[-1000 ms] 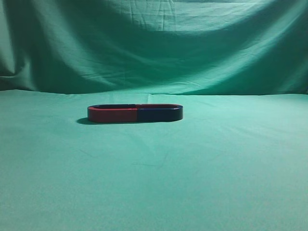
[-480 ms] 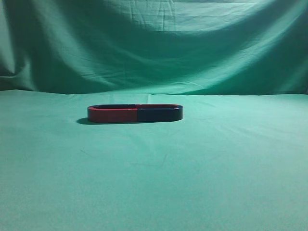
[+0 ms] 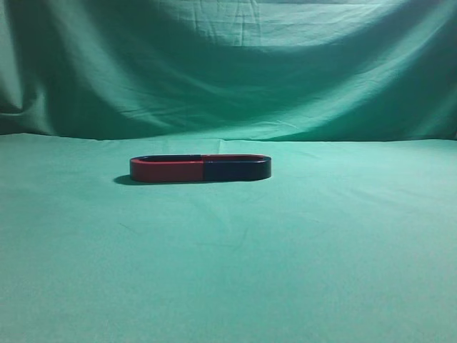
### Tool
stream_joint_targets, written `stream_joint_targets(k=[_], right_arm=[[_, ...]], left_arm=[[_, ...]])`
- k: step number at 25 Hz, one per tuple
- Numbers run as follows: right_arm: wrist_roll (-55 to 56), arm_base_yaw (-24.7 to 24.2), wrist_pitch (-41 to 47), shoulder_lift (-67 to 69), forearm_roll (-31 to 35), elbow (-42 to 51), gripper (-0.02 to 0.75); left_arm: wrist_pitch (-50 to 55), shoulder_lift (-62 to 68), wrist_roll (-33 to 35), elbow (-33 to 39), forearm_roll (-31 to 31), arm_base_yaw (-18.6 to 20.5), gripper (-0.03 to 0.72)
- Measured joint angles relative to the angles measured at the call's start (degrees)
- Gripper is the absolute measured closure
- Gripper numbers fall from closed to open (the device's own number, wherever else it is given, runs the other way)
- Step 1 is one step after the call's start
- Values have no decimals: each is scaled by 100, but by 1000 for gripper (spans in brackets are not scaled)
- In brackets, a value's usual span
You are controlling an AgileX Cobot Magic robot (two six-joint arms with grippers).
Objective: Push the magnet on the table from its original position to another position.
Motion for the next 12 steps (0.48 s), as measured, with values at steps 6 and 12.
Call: stream_joint_targets(k=[6, 12], right_arm=[[0, 0, -1249, -886, -303, 1179, 738], [10, -258, -1869, -1855, -868, 2241, 738]], left_arm=[[0, 0, 0, 0, 0, 0, 316], [0, 0, 0, 0, 0, 0, 316]])
